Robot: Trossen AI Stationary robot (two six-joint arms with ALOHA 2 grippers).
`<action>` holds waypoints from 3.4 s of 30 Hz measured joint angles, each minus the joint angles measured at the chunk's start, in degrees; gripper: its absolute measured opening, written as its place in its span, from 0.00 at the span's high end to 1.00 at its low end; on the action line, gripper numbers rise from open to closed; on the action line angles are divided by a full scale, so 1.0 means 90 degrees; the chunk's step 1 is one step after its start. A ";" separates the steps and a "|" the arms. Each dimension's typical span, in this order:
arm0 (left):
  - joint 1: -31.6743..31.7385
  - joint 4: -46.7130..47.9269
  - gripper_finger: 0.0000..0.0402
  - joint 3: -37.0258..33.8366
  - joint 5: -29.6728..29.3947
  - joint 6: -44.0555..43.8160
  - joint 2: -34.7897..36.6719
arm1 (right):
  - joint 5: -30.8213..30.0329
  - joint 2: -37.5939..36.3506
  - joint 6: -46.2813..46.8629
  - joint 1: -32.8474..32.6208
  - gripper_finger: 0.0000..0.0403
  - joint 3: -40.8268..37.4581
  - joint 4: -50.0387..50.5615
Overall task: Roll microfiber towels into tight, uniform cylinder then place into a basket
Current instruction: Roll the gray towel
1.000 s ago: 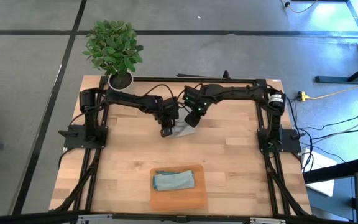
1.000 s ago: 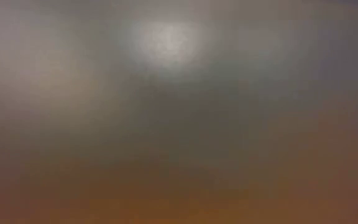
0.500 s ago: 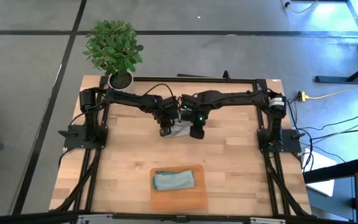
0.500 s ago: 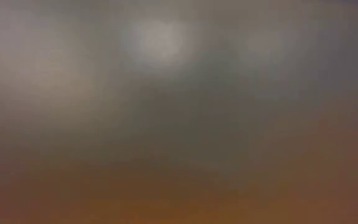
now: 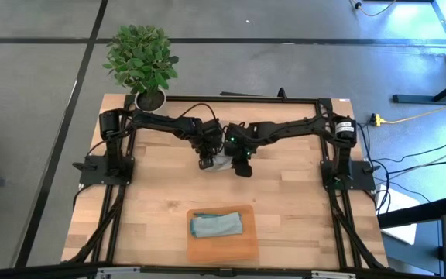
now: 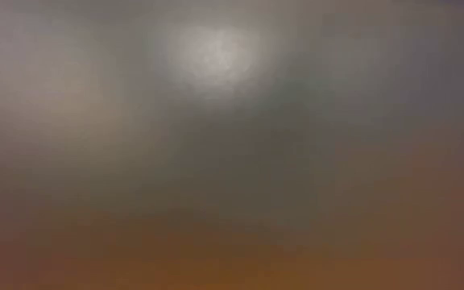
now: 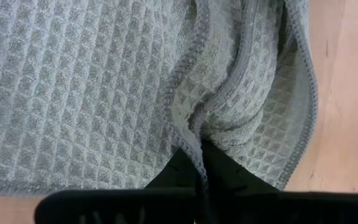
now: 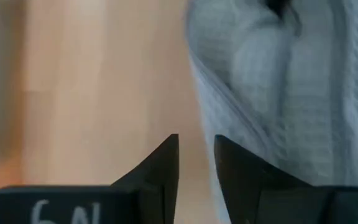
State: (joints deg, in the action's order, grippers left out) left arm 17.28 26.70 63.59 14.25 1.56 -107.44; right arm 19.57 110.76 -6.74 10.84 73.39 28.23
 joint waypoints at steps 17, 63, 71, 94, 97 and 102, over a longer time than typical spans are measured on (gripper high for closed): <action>-0.0017 -0.0015 1.00 0.0000 0.0016 0.0017 0.0002 | -0.0364 -0.0007 0.1081 0.0485 0.74 -0.1170 -0.1485; -0.0830 0.0342 0.79 -0.0005 -0.0865 0.1112 0.0508 | -0.0016 0.0022 0.1379 0.0591 0.74 -0.1203 -0.1717; -0.0413 0.0091 0.79 -0.0005 -0.1122 0.1216 0.0539 | -0.0001 0.0022 0.1352 0.0589 0.74 -0.1203 -0.1720; -0.0005 0.0227 0.91 0.0036 -0.0634 0.1260 -0.0068 | -0.0126 -0.0524 0.0787 0.0632 0.74 -0.1219 -0.1269; -0.0015 0.0405 0.93 0.0034 -0.0587 0.1225 -0.0066 | -0.0202 -0.0782 0.0078 0.0437 0.74 -0.1215 -0.0820; -0.0027 0.0395 0.95 0.0023 -0.0615 0.1196 -0.0070 | -0.0338 -0.0872 -0.0814 -0.0013 0.74 -0.1212 -0.0556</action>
State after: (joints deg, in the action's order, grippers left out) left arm 17.04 30.25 63.80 8.72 12.33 -108.07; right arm 16.53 102.91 -14.06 10.72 62.49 23.22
